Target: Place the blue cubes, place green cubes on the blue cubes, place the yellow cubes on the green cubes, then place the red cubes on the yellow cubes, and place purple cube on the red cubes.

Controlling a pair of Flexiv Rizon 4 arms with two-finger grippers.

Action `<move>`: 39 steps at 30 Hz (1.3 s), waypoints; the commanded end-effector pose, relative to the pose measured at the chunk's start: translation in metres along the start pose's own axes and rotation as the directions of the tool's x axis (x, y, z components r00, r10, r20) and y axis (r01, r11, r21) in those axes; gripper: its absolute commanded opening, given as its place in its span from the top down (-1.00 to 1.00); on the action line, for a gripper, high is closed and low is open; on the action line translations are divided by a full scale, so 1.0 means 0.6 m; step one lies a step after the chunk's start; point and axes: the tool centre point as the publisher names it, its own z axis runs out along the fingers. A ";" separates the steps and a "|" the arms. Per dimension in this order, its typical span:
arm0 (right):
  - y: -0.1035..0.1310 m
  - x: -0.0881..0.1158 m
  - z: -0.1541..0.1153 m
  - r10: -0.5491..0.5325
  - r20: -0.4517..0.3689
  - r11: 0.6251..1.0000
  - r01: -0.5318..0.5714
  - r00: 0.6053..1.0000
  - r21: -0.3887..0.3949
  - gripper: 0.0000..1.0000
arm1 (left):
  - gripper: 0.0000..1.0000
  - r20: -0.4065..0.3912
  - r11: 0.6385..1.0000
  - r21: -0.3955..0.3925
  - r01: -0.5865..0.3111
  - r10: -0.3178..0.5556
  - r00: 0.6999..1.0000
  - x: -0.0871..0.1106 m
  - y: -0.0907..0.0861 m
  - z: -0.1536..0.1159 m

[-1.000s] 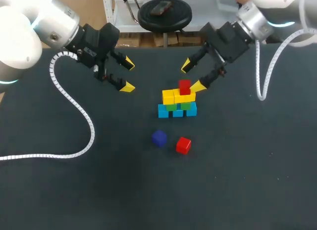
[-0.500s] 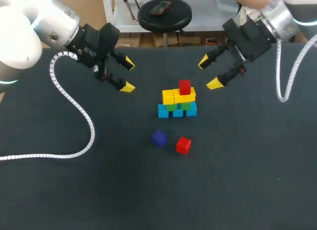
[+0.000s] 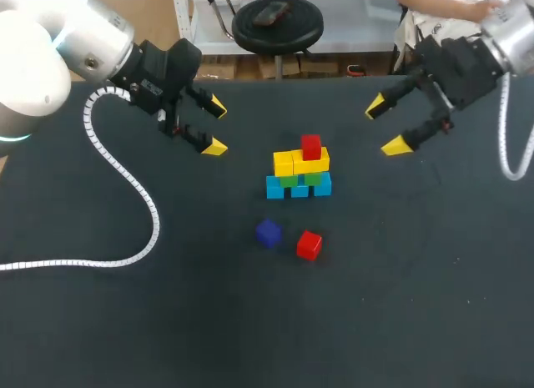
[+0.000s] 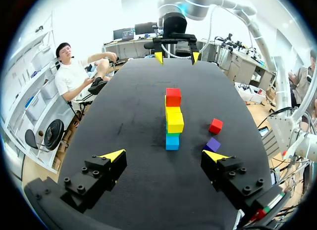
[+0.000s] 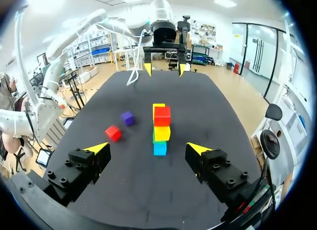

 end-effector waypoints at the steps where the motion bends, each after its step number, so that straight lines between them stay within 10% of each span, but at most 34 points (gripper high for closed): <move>1: 0.020 0.007 -0.025 0.001 0.007 1.000 -0.001 1.000 0.012 -1.00 | -1.00 0.002 1.000 0.003 -0.003 0.003 1.000 0.001 0.003 0.000; 39: 0.052 0.040 -0.028 0.033 0.037 0.999 -0.032 0.999 -0.015 -1.00 | -1.00 0.002 1.000 0.003 -0.003 0.003 1.000 0.001 0.003 0.000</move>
